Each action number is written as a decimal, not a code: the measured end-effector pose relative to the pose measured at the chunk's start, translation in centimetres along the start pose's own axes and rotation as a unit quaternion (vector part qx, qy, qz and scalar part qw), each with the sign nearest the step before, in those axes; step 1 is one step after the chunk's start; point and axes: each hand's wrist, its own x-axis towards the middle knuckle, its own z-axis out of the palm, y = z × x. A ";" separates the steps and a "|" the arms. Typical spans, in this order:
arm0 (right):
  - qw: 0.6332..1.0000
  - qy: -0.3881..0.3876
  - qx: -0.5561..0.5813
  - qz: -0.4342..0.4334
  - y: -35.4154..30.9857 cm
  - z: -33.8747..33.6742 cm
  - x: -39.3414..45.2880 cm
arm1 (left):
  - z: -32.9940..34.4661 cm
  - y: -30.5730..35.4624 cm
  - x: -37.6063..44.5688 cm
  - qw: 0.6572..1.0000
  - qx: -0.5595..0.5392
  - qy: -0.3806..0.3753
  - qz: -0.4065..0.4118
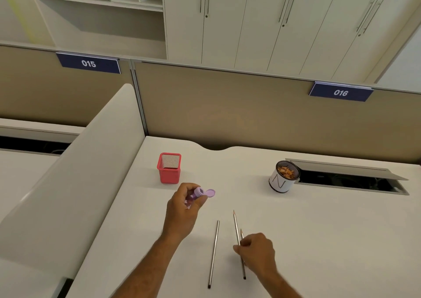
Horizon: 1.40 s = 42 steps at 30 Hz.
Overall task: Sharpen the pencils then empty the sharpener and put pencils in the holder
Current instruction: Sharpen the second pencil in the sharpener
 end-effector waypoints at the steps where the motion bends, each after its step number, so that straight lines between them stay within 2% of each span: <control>1: 1.000 0.001 -0.015 0.006 0.2 0.6 0.2 | -0.1 -0.3 -0.1 1.000 0.004 -0.001 -0.006; 4: 0.998 -0.003 -0.052 0.031 0.5 1.8 0.4 | -0.2 -1.0 -0.2 1.000 0.008 -0.002 -0.021; 12: 0.997 -0.011 -0.049 0.060 0.3 2.7 0.4 | -0.1 -1.7 -0.2 0.999 0.018 -0.024 -0.024; 20: 0.997 -0.002 -0.075 0.035 -0.9 3.5 0.0 | -0.2 -1.8 -0.1 0.999 0.017 -0.023 -0.023; 23: 0.997 -0.039 -0.059 0.014 -2.0 5.0 -0.6 | -0.2 -2.0 0.0 0.999 0.023 -0.024 -0.029; 29: 0.992 -0.095 -0.074 0.037 -2.0 6.9 -0.9 | -0.5 -2.2 0.2 0.999 0.009 -0.024 -0.025; 34: 0.991 -0.116 -0.044 0.052 -1.3 7.0 0.3 | -0.6 -2.4 0.5 0.999 0.019 -0.023 -0.028; 39: 0.993 -0.099 -0.054 0.016 -0.9 5.9 0.6 | -0.4 -2.3 0.6 0.999 0.036 -0.031 -0.022; 42: 0.997 -0.074 0.023 0.000 -1.2 4.6 0.9 | -0.4 -2.2 0.5 0.998 0.045 -0.039 -0.015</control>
